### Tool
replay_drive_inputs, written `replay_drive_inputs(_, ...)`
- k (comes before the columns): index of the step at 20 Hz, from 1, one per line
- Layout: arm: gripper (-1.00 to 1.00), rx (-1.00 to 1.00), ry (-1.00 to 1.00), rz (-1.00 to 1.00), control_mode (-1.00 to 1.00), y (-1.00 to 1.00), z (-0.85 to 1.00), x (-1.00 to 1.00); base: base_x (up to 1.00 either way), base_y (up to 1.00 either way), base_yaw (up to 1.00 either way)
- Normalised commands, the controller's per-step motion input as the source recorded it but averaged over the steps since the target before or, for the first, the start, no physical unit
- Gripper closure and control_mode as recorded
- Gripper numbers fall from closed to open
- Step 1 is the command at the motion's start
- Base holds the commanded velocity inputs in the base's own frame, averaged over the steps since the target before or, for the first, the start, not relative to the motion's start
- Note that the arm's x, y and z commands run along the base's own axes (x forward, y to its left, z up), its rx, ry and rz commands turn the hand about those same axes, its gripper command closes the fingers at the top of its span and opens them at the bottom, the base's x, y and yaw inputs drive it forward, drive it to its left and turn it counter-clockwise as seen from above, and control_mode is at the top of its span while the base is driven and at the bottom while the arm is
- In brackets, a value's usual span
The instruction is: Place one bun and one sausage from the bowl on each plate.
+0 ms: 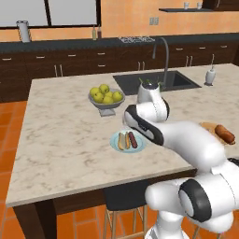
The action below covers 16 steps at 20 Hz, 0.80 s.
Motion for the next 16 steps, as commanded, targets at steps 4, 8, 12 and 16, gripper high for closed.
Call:
replay_drive_inputs(4, -1.00, -0.11, -0.27, -0.01, -1.00, 0.13, 1.00, -0.99, 0.00, 0.00, 0.00)
replay_drive_inputs(8, -1.00, -0.21, -0.24, -0.01, -1.00, 0.49, 1.00, -0.97, 0.00, 0.00, 0.00)
replay_drive_inputs(12, -1.00, -0.51, 0.08, 0.04, -1.00, 1.00, 0.68, -0.44, 0.00, 0.00, 0.00)
replay_drive_inputs(16, -1.00, -0.53, 0.25, 0.00, -1.00, 1.00, 0.22, -0.06, 0.00, 0.00, 0.00)
